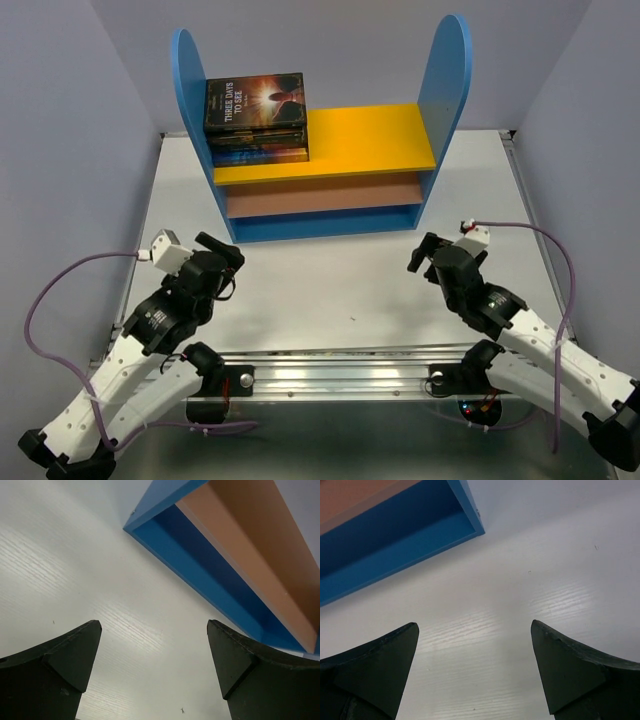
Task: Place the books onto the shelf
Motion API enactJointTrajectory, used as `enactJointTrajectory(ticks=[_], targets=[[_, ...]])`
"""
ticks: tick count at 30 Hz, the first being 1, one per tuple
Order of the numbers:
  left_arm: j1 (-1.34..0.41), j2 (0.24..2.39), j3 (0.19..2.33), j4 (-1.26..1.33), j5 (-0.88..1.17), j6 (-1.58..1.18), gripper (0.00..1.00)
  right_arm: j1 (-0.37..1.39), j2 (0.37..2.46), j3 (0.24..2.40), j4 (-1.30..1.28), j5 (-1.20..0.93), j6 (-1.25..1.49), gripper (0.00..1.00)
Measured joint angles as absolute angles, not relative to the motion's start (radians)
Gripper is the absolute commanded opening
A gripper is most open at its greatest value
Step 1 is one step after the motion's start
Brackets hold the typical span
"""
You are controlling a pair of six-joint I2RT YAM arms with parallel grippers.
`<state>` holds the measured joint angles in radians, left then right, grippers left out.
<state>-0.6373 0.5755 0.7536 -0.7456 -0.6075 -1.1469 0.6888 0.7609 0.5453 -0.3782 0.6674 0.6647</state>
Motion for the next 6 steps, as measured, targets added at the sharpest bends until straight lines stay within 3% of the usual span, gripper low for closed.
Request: enactJointTrajectory(ticks=[6], targets=[[-0.637,0.599,0.782,-0.786,-0.672,-1.191,0.99,0.689,0.716,0.540,-0.350,0.727,0.712,1.00]])
